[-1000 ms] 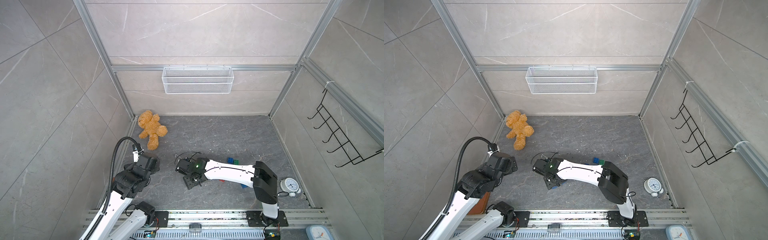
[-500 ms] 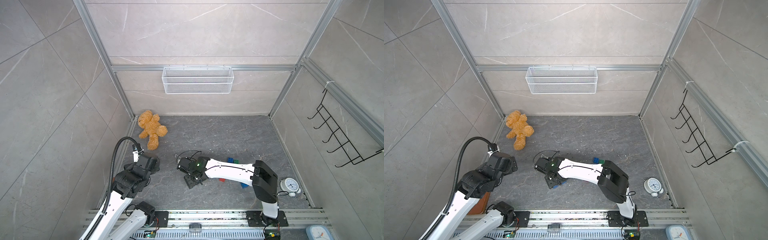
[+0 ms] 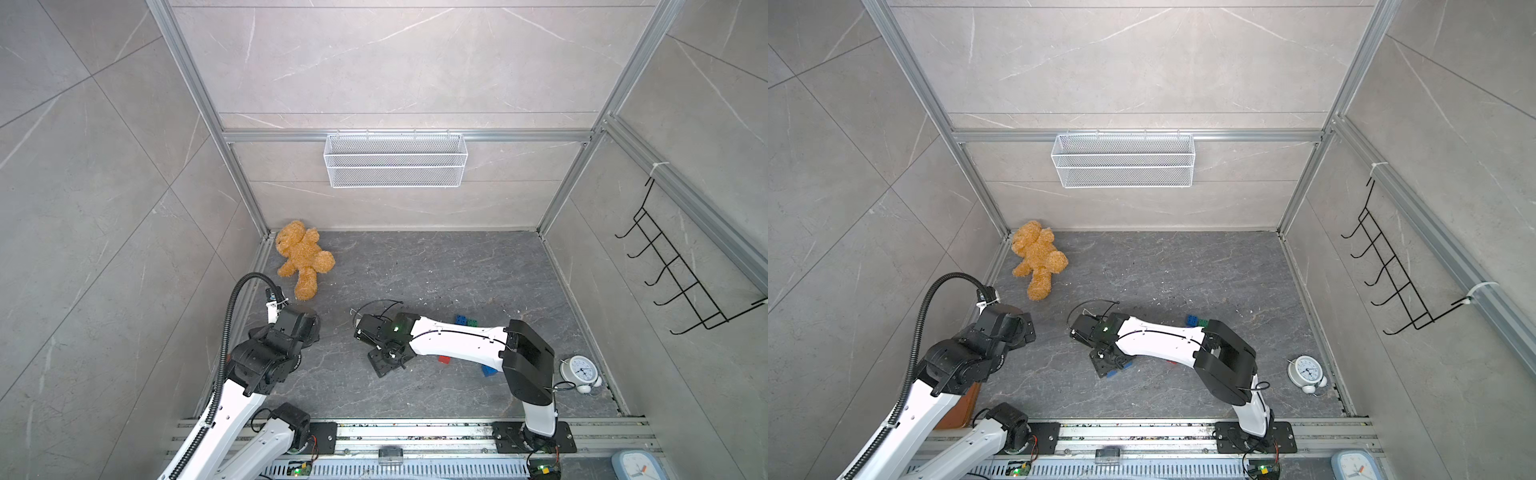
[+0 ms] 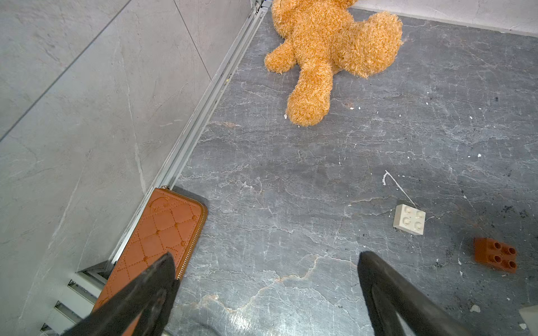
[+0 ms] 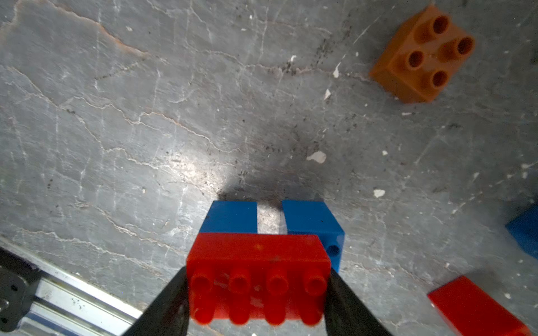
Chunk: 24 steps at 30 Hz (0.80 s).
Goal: Assemble the letter h with lego
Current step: Assemble the lego brick with the lego brick.
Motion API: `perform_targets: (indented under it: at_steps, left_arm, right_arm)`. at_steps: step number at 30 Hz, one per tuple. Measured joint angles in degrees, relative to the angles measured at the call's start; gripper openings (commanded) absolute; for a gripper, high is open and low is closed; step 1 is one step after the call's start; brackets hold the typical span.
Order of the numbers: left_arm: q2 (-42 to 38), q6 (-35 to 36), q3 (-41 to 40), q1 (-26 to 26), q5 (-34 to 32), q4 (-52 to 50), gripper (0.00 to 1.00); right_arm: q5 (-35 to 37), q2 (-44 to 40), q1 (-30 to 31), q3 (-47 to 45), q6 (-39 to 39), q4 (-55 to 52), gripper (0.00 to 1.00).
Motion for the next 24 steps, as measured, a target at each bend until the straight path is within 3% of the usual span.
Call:
perform_targets:
  at_steps: [15,24]
  left_arm:
    - [0.3,0.0,0.0,0.2,0.0,0.0,0.99]
    - [0.3,0.0,0.0,0.4,0.0,0.0,0.99]
  right_arm:
    - [0.9,1.0,0.2,0.1,0.5,0.2,0.0]
    - [2.7,1.6,0.3,1.5,7.4,-0.9,0.0]
